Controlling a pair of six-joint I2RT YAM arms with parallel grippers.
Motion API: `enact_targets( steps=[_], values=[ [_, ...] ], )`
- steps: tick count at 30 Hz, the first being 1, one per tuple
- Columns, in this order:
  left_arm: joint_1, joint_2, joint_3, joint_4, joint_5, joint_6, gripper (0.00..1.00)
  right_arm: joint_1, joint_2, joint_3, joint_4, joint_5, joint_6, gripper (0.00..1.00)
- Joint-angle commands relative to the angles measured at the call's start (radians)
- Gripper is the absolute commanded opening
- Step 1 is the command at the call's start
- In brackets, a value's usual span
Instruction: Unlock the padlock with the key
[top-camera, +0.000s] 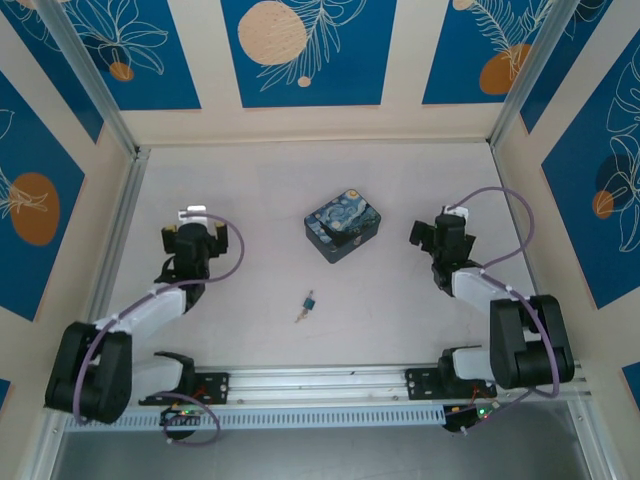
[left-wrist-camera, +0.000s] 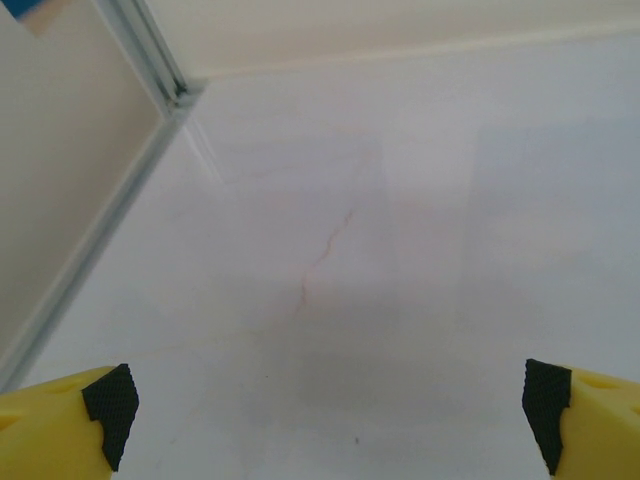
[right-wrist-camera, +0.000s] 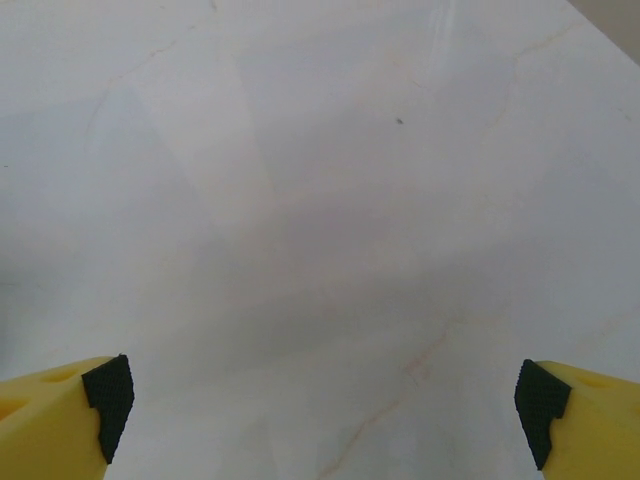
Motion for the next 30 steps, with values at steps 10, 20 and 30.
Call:
enact_targets(
  steps=[10,20,30],
  values=[
    [0.116,0.317,-0.075,0.510,0.404,0.126,1.00,-0.114,0.205,-0.072,0.500,-0.532,-0.158,0.99],
    [0.187,0.313,-0.035,0.418,0.510,0.079,1.00,-0.069,0.192,-0.069,0.475,-0.423,-0.184,1.00],
    [0.175,0.307,-0.042,0.423,0.469,0.085,1.00,-0.085,0.192,-0.062,0.454,-0.460,-0.177,0.99]
  ],
)
